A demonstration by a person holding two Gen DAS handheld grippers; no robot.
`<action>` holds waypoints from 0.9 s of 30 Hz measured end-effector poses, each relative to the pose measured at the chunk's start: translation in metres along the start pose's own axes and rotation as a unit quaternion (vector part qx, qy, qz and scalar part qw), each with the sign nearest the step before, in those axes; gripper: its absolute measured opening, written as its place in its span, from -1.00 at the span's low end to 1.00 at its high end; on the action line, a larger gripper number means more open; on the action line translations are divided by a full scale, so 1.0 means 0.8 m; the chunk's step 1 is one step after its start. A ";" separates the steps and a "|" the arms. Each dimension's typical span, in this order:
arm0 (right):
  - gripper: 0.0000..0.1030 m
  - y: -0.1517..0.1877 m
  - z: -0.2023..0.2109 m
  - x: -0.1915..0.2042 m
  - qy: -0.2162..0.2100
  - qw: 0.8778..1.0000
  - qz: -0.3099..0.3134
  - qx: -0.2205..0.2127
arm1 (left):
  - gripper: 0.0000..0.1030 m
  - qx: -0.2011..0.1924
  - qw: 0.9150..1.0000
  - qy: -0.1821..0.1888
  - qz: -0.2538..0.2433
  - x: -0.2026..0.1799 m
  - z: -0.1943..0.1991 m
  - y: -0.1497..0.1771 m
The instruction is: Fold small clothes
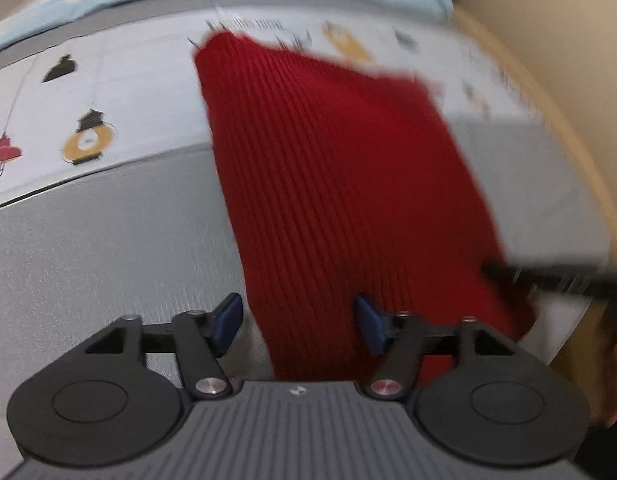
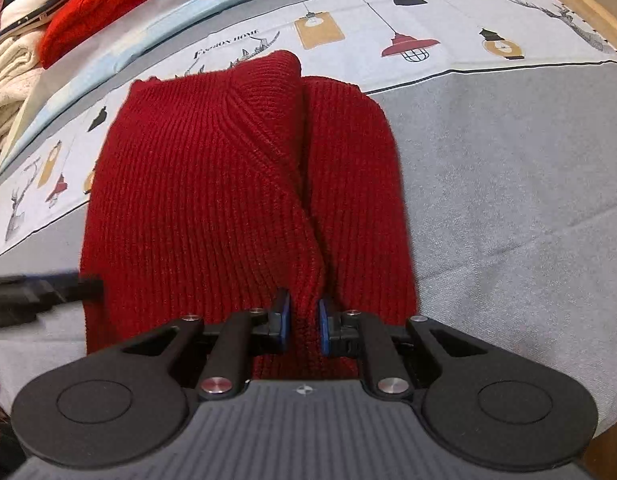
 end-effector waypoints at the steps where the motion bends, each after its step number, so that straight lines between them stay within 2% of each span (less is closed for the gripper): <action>1: -0.59 -0.002 0.003 -0.001 -0.003 1.000 -0.001 -0.007 | 0.35 -0.008 1.000 -0.002 -0.005 -0.002 0.001 0.000; 2: -0.51 -0.003 0.010 -0.006 -0.006 1.000 -0.007 -0.021 | 0.34 -0.013 1.000 0.002 -0.003 0.000 0.003 -0.002; 4: -0.13 -0.011 0.027 -0.018 -0.011 0.997 -0.030 -0.072 | 0.34 -0.023 0.999 0.019 0.019 0.010 0.013 -0.012; 6: -0.05 -0.014 0.038 -0.033 -0.011 0.992 -0.056 -0.115 | 0.36 -0.046 0.996 0.046 0.063 0.025 0.024 -0.024; 7: -0.05 -0.016 0.037 -0.042 -0.005 0.990 -0.072 -0.120 | 0.37 -0.056 0.994 0.052 0.082 0.033 0.027 -0.029; 10: -0.05 -0.016 0.015 -0.061 -0.004 0.990 -0.100 -0.096 | 0.51 -0.070 0.988 0.066 0.123 0.054 0.021 -0.042; 12: -0.04 -0.013 -0.007 -0.073 0.012 0.992 -0.107 -0.067 | 0.54 -0.046 0.985 0.066 0.155 0.069 0.004 -0.044; 14: -0.01 -0.009 -0.025 -0.082 0.002 0.992 -0.116 -0.055 | 0.54 -0.042 0.973 0.119 0.191 0.079 -0.004 -0.045; 15: 0.03 -0.006 -0.029 -0.084 -0.003 0.991 -0.123 -0.056 | 0.54 -0.036 0.971 0.133 0.198 0.081 -0.010 -0.046; 16: 0.05 -0.005 -0.031 -0.086 -0.007 0.990 -0.128 -0.057 | 0.55 -0.028 0.969 0.131 0.208 0.083 -0.017 -0.048; 19: 0.11 -0.009 -0.038 -0.087 -0.021 0.990 -0.128 -0.060 | 0.66 -0.018 0.956 0.161 0.244 0.090 -0.042 -0.051; 21: 0.13 -0.010 -0.044 -0.087 -0.033 0.988 -0.136 -0.059 | 0.72 -0.004 0.945 0.175 0.276 0.092 -0.058 -0.056; 24: 0.13 -0.012 -0.051 -0.094 -0.047 0.985 -0.157 -0.058 | 0.79 -0.004 0.943 0.180 0.281 0.089 -0.074 -0.059; 26: 0.07 -0.014 -0.052 -0.092 -0.046 0.984 -0.158 -0.063 | 0.80 -0.001 0.937 0.185 0.295 0.088 -0.080 -0.059; 27: 0.00 -0.015 -0.051 -0.090 -0.044 0.985 -0.156 -0.065 | 0.80 -0.002 0.938 0.185 0.294 0.089 -0.082 -0.060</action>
Point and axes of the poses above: each gripper's, at about its wrist camera, not at the fingertips, and z roughly against the way its jaws point, x to its left, y to its underside, the point moved 2 cm from there along -z, roughly the way its jaws point, and after that the axes turned 14 degrees about z, right-handed, at the moved point
